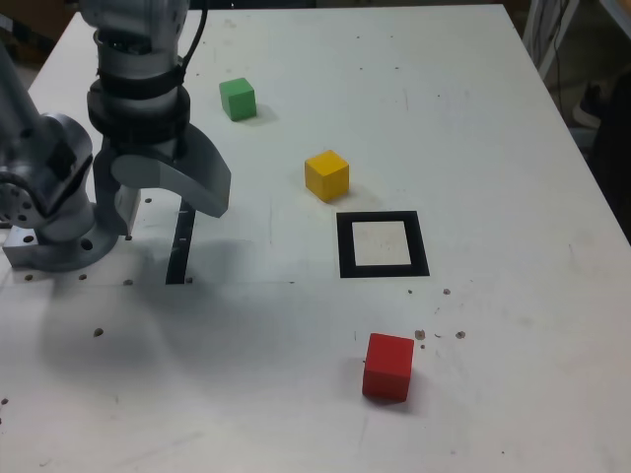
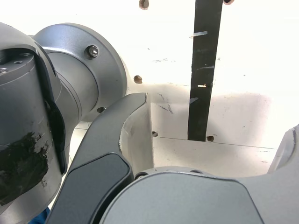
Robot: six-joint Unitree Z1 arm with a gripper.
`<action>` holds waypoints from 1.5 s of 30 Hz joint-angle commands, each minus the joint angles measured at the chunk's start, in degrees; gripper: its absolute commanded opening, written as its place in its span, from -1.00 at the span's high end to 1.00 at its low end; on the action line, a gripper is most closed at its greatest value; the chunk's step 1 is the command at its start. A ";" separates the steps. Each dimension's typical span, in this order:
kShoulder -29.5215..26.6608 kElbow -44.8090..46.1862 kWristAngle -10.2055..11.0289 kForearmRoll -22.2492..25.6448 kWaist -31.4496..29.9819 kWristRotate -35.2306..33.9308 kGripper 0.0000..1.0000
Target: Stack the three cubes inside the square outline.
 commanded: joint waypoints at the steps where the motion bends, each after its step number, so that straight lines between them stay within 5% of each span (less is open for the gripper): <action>1: -0.12 0.01 0.14 -0.07 -0.05 -0.13 -0.99; 15: 2.40 -5.82 0.50 2.08 -3.59 -1.96 -0.98; 27: 18.63 -38.43 1.89 16.27 -21.95 -8.90 -0.94; 37: 28.92 -53.66 4.97 18.32 -24.25 -7.40 -0.94; 45: 37.75 -64.59 3.61 21.22 -24.26 -4.91 -0.94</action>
